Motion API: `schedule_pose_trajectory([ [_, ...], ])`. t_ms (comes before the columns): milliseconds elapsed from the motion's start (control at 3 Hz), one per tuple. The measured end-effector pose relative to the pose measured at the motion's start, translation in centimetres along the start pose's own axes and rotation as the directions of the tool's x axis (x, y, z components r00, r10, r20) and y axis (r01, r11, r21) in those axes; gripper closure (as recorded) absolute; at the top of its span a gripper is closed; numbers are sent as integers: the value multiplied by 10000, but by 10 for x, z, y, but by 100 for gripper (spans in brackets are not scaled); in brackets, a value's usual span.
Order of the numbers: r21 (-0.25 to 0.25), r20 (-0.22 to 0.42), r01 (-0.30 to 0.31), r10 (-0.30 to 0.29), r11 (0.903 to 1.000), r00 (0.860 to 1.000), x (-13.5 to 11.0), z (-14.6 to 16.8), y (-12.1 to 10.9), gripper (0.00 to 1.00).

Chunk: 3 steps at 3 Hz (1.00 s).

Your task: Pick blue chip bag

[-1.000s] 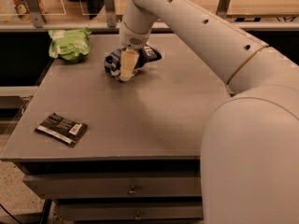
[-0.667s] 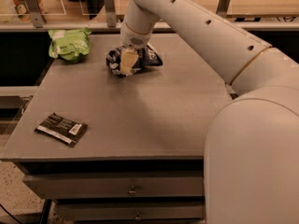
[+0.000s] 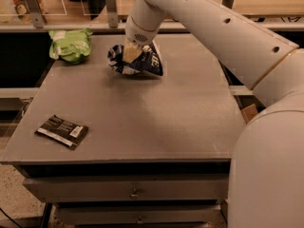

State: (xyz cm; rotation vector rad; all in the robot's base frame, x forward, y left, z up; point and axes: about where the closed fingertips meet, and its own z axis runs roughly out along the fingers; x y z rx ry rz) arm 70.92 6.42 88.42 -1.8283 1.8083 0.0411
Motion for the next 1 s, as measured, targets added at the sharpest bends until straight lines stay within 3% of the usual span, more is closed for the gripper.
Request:
schedule_pose_trajectory([
  [333,624,439,-129,101,9980,9990,-7,-25,-10,100],
  [667,1335,977,-84,-47,9910,9952,-15,-61,-20,100],
  [1000,1386,1001,-86,-53,9903,9950,-14,-63,-21,100],
])
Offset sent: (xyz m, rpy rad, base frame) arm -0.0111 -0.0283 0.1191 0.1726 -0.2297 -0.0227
